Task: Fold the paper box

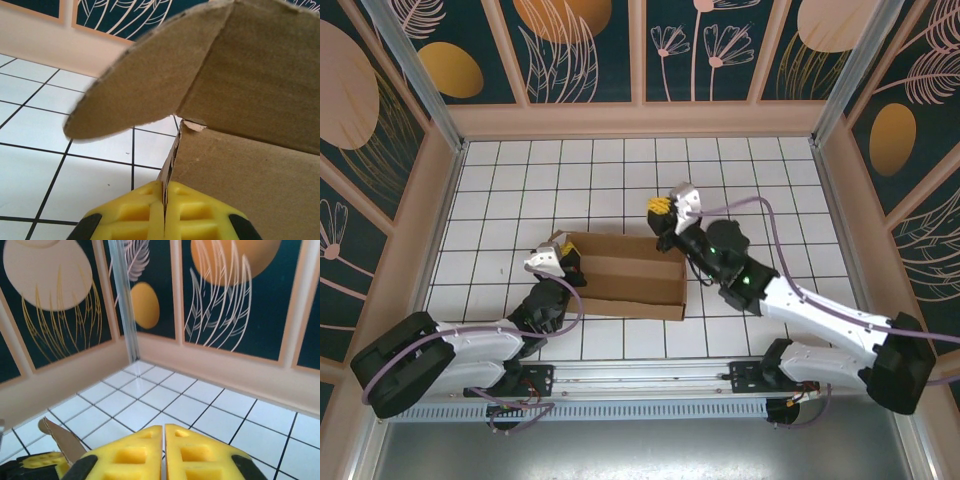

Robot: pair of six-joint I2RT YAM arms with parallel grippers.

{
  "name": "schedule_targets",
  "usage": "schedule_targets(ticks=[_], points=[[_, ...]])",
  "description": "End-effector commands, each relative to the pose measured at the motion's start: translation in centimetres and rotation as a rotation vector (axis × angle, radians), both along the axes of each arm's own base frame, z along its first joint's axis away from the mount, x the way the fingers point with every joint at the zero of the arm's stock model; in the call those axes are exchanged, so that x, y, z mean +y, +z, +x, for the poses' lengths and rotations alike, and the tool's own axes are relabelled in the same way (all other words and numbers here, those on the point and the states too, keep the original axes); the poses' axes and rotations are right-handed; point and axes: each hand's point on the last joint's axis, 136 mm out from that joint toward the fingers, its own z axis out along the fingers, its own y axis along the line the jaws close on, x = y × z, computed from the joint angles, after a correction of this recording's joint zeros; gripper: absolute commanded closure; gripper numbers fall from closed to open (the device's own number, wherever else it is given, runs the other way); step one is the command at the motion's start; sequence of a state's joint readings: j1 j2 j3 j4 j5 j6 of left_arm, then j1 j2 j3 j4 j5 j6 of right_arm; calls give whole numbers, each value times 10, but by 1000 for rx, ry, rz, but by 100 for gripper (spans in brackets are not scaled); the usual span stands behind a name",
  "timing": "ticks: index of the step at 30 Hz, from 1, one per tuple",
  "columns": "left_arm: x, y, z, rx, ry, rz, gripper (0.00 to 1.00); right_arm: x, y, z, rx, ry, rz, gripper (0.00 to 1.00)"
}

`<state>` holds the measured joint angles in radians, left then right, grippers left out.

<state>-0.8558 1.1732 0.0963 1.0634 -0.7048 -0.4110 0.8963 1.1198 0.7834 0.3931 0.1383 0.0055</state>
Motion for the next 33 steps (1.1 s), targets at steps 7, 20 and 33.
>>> schedule_targets(ticks=[7, 20, 33], points=[[-1, -49, -9, 140, -42, 169, 100, 27, -94, -3, 424, 121, -207, 97], [2, -63, -10, 225, -15, 153, 69, 38, -146, -22, 575, 214, -231, 93], [7, -62, -16, 299, 4, 121, 52, 28, -193, -10, 618, 124, -286, 91]])
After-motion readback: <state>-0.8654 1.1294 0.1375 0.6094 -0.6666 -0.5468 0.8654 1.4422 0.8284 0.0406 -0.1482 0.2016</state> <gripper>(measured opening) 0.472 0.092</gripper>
